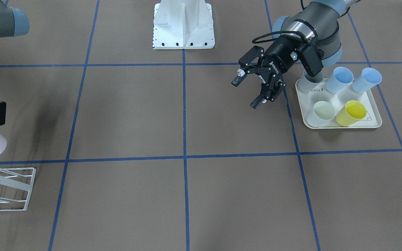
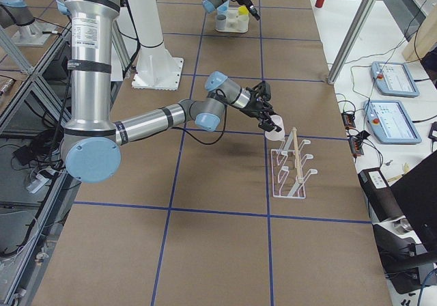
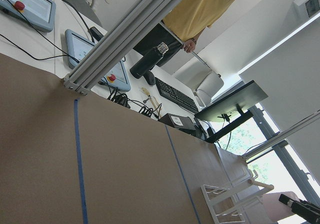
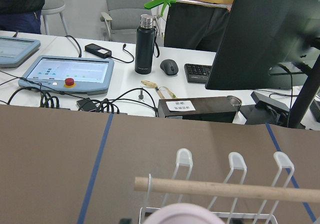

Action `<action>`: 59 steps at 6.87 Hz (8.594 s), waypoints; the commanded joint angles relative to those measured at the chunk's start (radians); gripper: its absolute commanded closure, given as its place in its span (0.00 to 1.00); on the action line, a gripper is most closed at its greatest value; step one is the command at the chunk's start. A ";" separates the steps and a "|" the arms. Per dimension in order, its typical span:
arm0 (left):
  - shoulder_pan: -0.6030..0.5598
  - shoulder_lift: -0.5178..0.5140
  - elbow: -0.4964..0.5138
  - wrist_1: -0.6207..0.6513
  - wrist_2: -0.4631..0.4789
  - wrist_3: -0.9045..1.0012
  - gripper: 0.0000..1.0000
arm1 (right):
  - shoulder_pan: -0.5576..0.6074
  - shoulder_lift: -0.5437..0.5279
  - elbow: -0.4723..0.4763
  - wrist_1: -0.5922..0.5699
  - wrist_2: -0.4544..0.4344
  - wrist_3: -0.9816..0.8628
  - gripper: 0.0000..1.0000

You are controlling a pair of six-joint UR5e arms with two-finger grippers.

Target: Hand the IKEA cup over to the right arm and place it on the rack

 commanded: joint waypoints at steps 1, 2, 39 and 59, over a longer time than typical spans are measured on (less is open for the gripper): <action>0.000 0.003 0.000 -0.002 0.002 0.000 0.01 | 0.000 0.008 -0.018 0.003 0.002 -0.001 1.00; 0.000 0.003 -0.002 0.000 0.003 0.000 0.01 | 0.000 0.014 -0.029 0.003 0.002 -0.003 1.00; -0.622 0.469 0.125 0.242 -0.736 1.215 0.01 | 0.041 -0.064 0.003 0.019 0.562 0.106 0.00; -0.419 0.708 0.099 0.393 -0.736 1.080 1.00 | 0.040 -0.110 -0.026 0.037 0.674 0.092 0.00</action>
